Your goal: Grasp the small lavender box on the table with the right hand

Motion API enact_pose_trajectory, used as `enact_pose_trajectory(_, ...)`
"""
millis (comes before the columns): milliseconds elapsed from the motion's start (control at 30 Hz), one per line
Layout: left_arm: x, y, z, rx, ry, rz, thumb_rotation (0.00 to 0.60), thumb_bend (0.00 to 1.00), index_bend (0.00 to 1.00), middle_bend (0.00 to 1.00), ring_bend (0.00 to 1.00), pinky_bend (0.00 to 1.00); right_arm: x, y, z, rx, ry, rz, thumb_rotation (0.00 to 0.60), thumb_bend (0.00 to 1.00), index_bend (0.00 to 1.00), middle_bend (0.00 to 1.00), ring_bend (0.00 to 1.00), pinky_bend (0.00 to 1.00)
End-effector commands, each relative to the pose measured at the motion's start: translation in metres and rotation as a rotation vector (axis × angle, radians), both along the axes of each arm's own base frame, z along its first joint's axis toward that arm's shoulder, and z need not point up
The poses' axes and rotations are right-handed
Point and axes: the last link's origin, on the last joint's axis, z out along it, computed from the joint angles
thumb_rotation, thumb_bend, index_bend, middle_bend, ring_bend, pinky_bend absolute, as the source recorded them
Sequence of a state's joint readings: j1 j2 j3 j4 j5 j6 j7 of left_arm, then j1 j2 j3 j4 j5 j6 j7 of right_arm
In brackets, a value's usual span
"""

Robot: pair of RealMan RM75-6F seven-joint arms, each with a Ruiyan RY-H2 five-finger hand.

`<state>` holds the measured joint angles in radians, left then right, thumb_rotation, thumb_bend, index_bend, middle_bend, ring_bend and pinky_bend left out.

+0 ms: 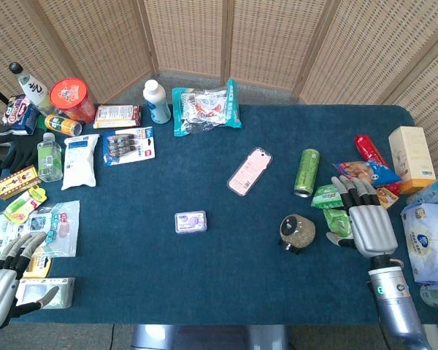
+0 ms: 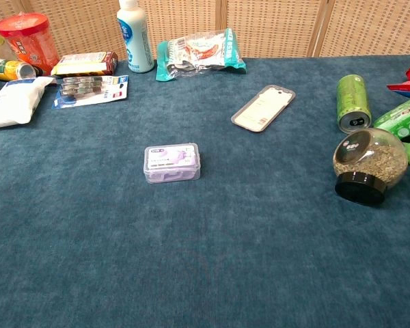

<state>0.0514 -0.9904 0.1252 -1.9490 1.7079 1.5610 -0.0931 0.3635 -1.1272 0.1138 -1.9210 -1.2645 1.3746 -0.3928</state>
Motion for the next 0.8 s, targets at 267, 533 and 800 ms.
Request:
enact_pose_trajectory(267, 0.001, -0.002, 0.001, 0.001, 0.0, -0.01, 0.6, 0.3, 0.01, 0.13, 0.0, 0.0, 0.004, 0.003, -0.003, 0.034, -0.023, 0.011, 0.565, 0.06, 0.0, 0.0, 0.0, 0.0)
enact_pose_trajectory(533, 0.004, -0.001, 0.006, 0.005, -0.006, -0.031, 0.6, 0.3, 0.01, 0.13, 0.0, 0.0, 0.032, 0.001, -0.014, 0.156, -0.067, 0.091, 0.563, 0.05, 0.0, 0.0, 0.0, 0.0)
enact_pose_trajectory(800, 0.006, 0.0, 0.008, -0.001, -0.03, -0.059, 0.6, 0.3, 0.01, 0.13, 0.0, 0.0, 0.075, -0.013, -0.049, 0.318, -0.055, 0.201, 0.568, 0.05, 0.0, 0.0, 0.0, 0.0)
